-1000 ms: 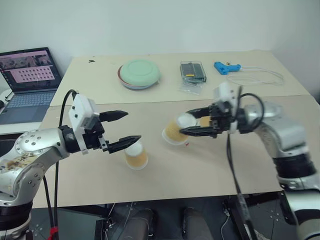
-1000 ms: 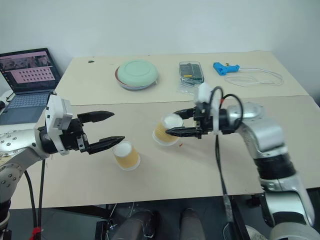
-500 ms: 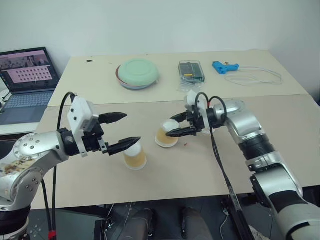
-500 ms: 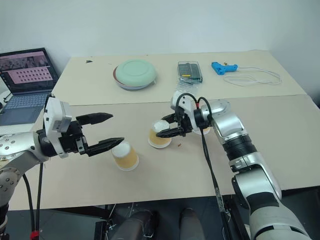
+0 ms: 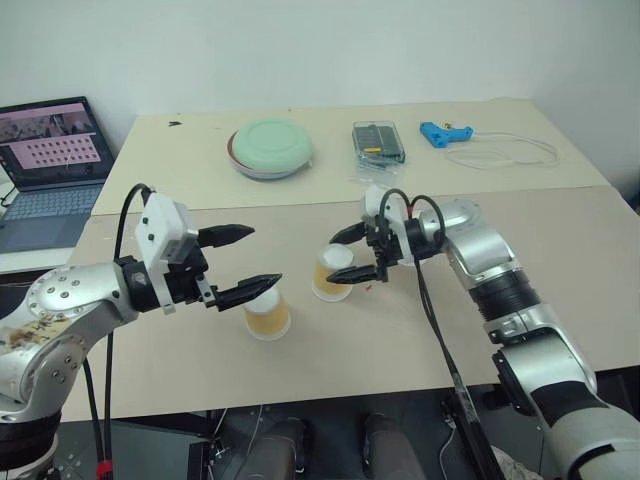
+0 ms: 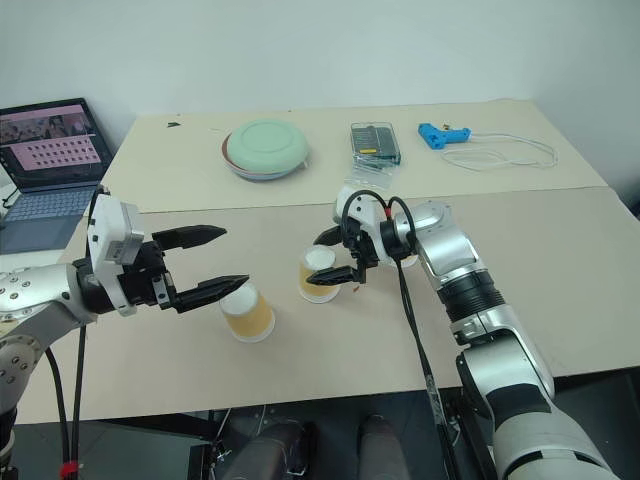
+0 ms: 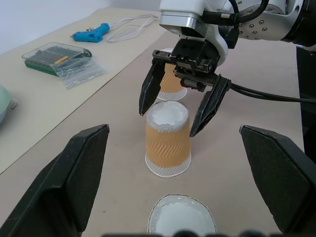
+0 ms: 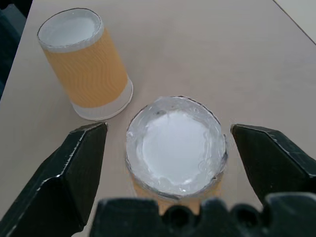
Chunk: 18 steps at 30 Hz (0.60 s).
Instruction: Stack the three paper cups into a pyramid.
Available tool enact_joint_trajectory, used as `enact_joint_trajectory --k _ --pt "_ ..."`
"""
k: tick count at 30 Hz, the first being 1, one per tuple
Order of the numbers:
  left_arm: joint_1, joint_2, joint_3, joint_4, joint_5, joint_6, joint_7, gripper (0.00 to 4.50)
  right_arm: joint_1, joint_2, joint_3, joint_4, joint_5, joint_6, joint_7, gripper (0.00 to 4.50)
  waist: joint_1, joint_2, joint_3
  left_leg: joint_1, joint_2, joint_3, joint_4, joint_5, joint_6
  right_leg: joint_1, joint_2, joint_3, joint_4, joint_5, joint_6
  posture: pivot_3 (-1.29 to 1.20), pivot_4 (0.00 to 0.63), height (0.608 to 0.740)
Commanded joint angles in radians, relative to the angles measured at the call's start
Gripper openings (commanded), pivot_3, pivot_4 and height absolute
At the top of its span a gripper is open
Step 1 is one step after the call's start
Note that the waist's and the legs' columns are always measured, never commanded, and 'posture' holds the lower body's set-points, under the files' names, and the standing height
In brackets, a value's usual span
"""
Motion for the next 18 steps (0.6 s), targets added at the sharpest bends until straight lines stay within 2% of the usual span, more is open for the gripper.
enact_joint_trajectory --k 1,7,13,15,18 --pt "-0.018 0.001 0.008 -0.017 0.003 -0.012 0.005 4.50 -0.024 -0.005 -0.040 -0.040 0.011 0.006 -0.006 4.46 0.000 0.000 0.000 0.000 0.000 0.000 0.000 0.000 0.000 0.000 0.000 0.000 0.000 0.000 0.000 0.00 0.150 0.740" --pt "-0.032 -0.002 -0.004 -0.007 0.007 -0.014 0.000 4.50 0.002 -0.075 -0.093 -0.187 0.057 0.073 0.000 4.46 0.002 0.000 0.000 0.000 0.000 0.000 0.000 0.000 0.000 0.000 0.000 0.000 0.000 0.000 0.000 0.00 0.150 0.740" --pt "-0.041 -0.006 -0.020 0.007 0.017 -0.023 -0.007 4.50 0.104 -0.199 -0.217 -0.480 0.184 0.254 -0.021 4.46 0.005 0.000 0.000 -0.001 0.000 0.000 0.000 0.000 0.000 0.000 0.000 0.000 0.000 0.000 0.000 0.00 0.150 0.740" --pt "-0.041 -0.008 -0.020 0.008 0.019 -0.025 -0.007 4.50 0.145 -0.226 -0.283 -0.561 0.240 0.335 -0.070 4.46 0.006 0.000 0.000 -0.001 0.000 0.000 0.000 0.000 0.000 0.000 0.000 0.000 0.000 0.000 0.000 0.00 0.150 0.740" --pt "-0.043 -0.014 -0.020 0.011 0.023 -0.029 -0.002 4.50 0.232 -0.241 -0.389 -0.650 0.233 0.414 -0.241 4.46 0.008 0.000 0.000 -0.001 0.001 0.000 0.000 0.000 0.000 0.000 -0.001 0.000 0.000 0.000 0.000 0.00 0.150 0.740"
